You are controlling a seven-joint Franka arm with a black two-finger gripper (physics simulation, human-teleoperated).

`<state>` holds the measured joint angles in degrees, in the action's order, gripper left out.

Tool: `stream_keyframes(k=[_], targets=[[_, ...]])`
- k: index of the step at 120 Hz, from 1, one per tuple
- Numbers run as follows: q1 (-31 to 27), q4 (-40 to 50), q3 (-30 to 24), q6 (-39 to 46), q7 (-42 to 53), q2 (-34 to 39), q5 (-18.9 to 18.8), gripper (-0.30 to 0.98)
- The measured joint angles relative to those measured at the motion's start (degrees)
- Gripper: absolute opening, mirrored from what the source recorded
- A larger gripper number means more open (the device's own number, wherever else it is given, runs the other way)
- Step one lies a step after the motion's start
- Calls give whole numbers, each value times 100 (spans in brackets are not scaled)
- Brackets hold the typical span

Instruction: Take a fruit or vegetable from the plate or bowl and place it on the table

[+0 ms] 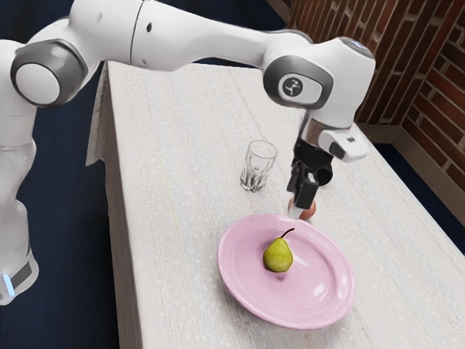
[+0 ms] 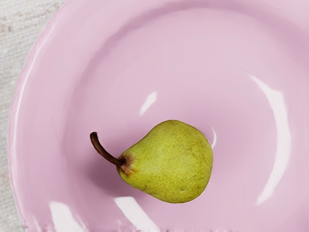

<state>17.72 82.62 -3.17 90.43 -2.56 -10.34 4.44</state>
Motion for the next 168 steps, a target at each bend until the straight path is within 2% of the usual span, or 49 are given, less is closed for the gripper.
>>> stream_keyframes(k=[10,22,43,65,111,168], targets=[[292,793,53,223,-527,351,67,67],[428,1340,120,695,-1069,357,128,66],[462,1497,174,1508,-1818,199,161,66],[441,1510,354,1946,-2398,52,182,66],[504,1630,392,2172,-3170,65,188,66],[546,1896,482,2217,-3644,135,197,66]])
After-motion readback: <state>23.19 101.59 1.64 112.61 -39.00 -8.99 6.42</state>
